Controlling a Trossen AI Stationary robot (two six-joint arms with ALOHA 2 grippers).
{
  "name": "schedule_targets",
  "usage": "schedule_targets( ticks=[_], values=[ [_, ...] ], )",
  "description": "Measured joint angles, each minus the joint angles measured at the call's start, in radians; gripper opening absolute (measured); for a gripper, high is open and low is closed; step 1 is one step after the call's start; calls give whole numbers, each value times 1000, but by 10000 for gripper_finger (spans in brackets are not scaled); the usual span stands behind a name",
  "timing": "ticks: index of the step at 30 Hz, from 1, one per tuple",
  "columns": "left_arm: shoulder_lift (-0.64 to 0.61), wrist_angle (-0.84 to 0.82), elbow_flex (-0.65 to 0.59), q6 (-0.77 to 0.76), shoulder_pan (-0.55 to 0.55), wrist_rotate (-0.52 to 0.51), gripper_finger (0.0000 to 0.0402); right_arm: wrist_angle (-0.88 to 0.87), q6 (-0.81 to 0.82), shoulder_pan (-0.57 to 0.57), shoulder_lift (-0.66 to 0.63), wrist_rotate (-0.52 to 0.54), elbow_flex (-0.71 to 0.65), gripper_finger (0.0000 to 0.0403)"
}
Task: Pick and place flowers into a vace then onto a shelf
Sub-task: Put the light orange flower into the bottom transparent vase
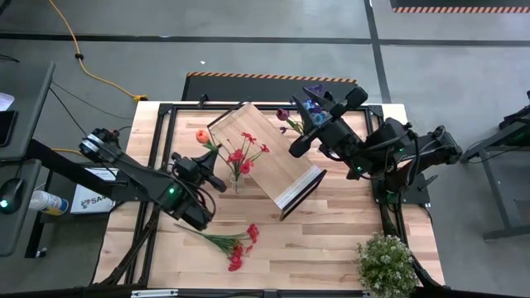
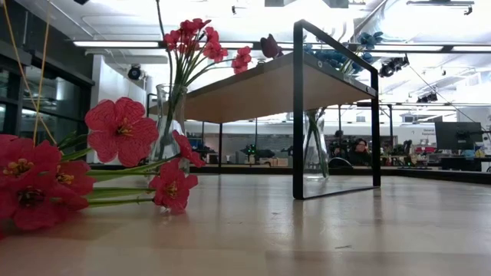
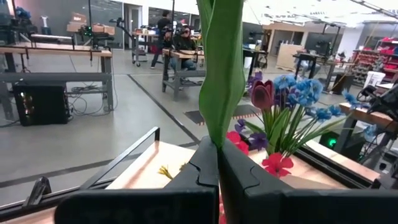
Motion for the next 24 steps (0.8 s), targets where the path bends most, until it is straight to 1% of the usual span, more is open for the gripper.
schedule_targets(
  ticks=[13,21,24],
  values=[
    [55,15,0,0,0,0,32,-6,0,0,0,6,0,99],
    [93,15,0,-8,0,31,29,-8,0,0,0,8,0,99],
    [98,18,0,-9,0,52,37,-9,0,0,0,8,0,99]
  ],
)
